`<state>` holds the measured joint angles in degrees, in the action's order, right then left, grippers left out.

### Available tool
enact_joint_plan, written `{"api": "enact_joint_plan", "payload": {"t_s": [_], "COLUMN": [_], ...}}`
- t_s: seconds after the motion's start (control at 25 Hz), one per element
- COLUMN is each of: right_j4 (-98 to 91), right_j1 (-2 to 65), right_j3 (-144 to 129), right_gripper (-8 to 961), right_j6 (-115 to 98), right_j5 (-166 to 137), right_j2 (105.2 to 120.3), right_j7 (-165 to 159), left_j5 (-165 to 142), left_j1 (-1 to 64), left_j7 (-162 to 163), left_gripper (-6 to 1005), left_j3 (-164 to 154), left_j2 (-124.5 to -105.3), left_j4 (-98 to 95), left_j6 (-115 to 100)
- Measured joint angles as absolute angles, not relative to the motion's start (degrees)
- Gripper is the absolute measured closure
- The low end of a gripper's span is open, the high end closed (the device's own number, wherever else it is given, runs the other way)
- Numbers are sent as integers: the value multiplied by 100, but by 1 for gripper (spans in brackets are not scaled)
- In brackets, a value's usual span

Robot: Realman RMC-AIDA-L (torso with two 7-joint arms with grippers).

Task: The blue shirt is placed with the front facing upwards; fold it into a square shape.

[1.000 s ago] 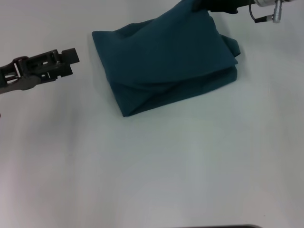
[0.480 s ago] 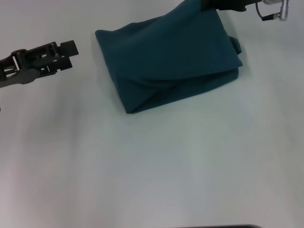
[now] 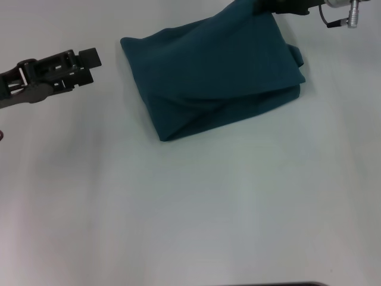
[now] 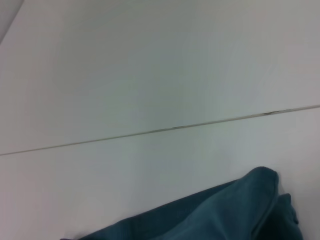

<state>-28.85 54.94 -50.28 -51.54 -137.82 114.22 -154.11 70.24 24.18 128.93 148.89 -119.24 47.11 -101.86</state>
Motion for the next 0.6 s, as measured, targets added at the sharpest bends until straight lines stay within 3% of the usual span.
{"api": "enact_joint_plan", "payload": {"t_s": [0.36, 0.6], "right_j4": [-2748, -2734], "right_j1": [5502, 5397], "right_j3": [-5101, -5068], "right_gripper": [891, 676], "right_j6": [-5199, -5228], "right_j5": [-13990, -14092], "right_j2": [11334, 11141], "right_j7": [-15457, -15596], "left_j5": [7022, 7022], "left_j1": [2394, 2411], "left_j7": [12894, 12894], "left_gripper": [63, 62], "left_j3": [14942, 14941], "left_j2": [-11920, -11910], "left_j4": [4711, 4711], "left_j6": [-10177, -10187]}}
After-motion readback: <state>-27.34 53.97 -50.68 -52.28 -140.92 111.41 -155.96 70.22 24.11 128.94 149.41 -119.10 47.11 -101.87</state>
